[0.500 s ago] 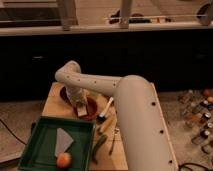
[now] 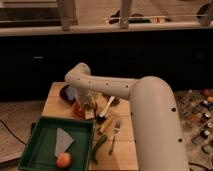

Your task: Wipe red bowl with eraser

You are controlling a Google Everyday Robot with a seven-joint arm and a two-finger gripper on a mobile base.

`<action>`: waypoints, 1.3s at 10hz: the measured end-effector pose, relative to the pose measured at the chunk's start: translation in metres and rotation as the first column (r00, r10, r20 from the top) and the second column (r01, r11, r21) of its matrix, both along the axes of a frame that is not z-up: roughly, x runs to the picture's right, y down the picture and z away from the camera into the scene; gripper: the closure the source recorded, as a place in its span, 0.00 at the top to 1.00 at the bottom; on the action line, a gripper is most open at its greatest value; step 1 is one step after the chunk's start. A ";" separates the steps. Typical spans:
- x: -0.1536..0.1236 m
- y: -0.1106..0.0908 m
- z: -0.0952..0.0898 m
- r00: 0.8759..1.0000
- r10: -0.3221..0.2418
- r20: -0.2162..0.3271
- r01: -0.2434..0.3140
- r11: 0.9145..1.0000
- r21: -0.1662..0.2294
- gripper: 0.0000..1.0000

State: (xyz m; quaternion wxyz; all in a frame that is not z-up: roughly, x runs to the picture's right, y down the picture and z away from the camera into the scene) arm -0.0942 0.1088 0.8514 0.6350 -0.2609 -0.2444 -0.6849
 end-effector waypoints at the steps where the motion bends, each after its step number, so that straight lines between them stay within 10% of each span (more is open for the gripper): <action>1: 0.004 -0.003 0.000 1.000 0.011 -0.009 -0.011 1.000 0.005 0.00; 7: 0.002 -0.044 0.013 0.998 0.007 -0.055 -0.004 0.998 0.058 0.00; 13: -0.046 -0.027 0.016 0.995 -0.096 0.028 0.095 0.995 0.035 0.00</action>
